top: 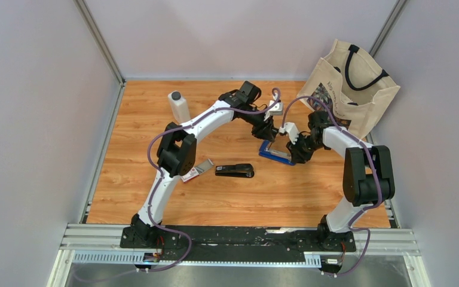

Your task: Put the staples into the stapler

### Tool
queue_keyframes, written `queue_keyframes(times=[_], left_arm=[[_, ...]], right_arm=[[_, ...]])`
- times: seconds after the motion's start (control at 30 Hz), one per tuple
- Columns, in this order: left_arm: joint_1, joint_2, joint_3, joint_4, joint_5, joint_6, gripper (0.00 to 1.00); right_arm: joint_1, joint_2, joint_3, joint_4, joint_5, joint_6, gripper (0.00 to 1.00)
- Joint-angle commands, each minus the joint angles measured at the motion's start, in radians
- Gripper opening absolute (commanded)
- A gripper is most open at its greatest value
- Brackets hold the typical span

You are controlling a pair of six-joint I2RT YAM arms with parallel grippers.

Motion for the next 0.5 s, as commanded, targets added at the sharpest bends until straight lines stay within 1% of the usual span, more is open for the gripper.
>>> queue_keyframes(times=[0.0,0.13,0.2,0.27,0.47], left_arm=[[-0.004,-0.028,-0.025,-0.018,0.013,0.017,0.37],[-0.006,-0.040,-0.052,-0.001,-0.009,-0.006,0.35],[-0.006,-0.051,-0.074,0.008,-0.012,-0.014,0.34],[-0.007,-0.064,-0.095,0.033,-0.024,-0.031,0.34],[-0.016,-0.078,-0.120,0.038,-0.055,-0.031,0.33]], right_arm=[[-0.010,-0.001,0.039,-0.015,-0.027,0.043,0.26],[-0.012,0.018,0.071,-0.039,-0.050,0.088,0.27],[-0.013,0.024,0.082,-0.058,-0.065,0.099,0.30],[-0.010,0.023,0.080,-0.056,-0.068,0.102,0.30],[-0.013,0.024,0.079,-0.041,-0.067,0.126,0.31]])
